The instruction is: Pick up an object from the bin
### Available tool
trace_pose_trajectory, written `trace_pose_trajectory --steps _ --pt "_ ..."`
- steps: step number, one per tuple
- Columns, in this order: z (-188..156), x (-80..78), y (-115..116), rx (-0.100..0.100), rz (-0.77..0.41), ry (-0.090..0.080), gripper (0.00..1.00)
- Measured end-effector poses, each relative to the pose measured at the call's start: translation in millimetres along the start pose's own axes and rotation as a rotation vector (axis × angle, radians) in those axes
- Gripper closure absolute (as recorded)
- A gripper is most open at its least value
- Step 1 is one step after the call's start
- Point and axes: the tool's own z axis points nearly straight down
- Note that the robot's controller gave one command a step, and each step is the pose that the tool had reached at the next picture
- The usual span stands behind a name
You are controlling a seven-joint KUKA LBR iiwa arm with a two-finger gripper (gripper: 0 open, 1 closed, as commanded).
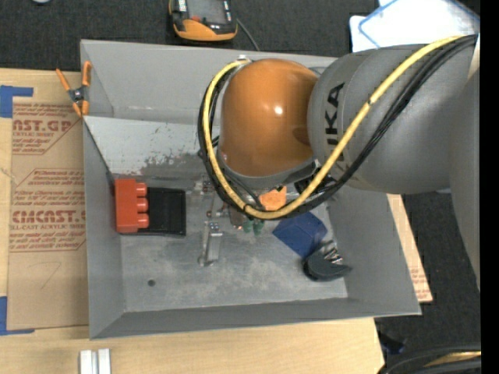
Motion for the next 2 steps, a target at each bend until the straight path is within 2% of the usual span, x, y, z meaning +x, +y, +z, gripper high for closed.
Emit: trace_pose_trajectory --steps 1,2 --pt "-4.8 -1.6 -1.3 -0.001 0.003 -0.008 0.00" --pt "112.5 -48.0 43.3 -0.003 -0.056 -0.012 0.00"
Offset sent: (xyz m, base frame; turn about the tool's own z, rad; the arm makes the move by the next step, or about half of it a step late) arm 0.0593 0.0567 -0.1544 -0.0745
